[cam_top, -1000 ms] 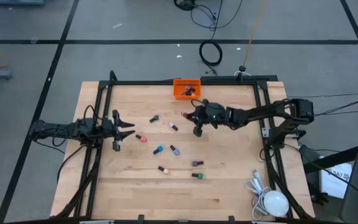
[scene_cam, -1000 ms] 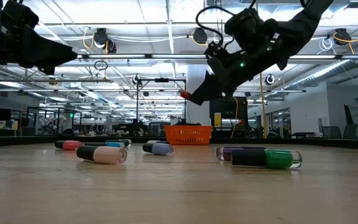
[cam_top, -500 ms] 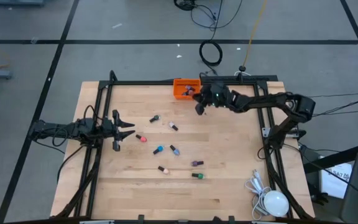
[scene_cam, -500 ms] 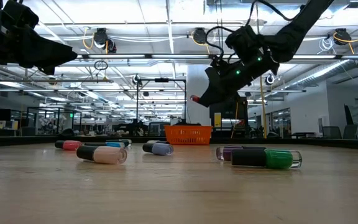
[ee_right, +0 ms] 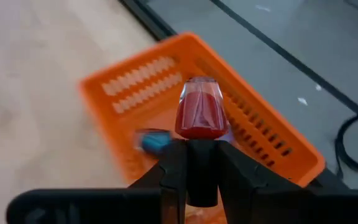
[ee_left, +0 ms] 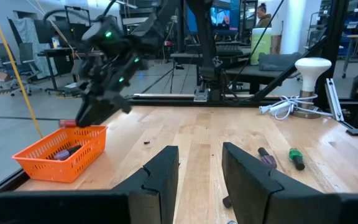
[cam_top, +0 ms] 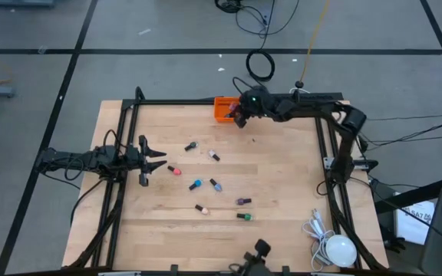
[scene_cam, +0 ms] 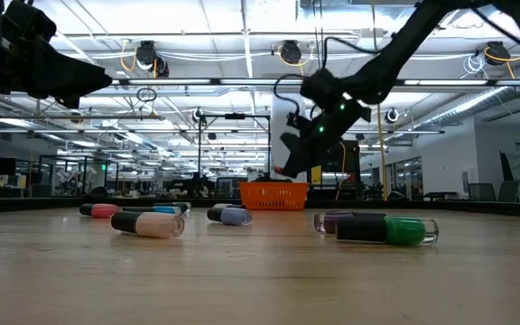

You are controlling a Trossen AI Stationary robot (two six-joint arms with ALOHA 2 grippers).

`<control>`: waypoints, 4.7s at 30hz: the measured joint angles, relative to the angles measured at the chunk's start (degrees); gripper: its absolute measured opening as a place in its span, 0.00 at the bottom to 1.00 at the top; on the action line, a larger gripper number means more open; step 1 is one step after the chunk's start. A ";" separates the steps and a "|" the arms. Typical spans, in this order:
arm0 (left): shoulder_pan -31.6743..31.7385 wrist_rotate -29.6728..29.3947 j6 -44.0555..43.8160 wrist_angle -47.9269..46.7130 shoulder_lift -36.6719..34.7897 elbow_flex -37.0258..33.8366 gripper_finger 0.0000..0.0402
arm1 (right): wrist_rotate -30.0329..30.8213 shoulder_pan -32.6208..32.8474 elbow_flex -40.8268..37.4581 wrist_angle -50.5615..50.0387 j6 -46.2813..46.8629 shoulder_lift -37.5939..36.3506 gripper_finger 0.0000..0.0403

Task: Pick & Place Nail Polish
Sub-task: Put the red nail polish bottle into the basket, then put the violet nail polish bottle into the basket

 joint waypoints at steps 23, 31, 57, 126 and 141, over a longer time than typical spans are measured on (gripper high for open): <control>0.00 0.00 0.00 0.00 -0.01 0.00 0.31 | -6.02 1.08 0.57 0.72 -2.03 0.07 0.31; -0.02 0.01 0.00 0.00 0.00 0.01 0.31 | -20.32 12.10 0.34 -5.74 -5.80 -9.36 0.26; 0.00 0.01 0.00 0.00 -0.01 0.01 0.31 | 9.56 55.72 -20.50 -5.98 5.25 -13.94 0.62; -0.02 0.01 0.00 0.00 -0.01 0.00 0.31 | 8.74 24.74 -20.41 -0.63 -6.27 -4.61 0.27; 0.00 0.01 0.00 0.00 0.00 0.01 0.31 | -14.79 15.91 -20.59 6.59 3.22 -4.35 0.26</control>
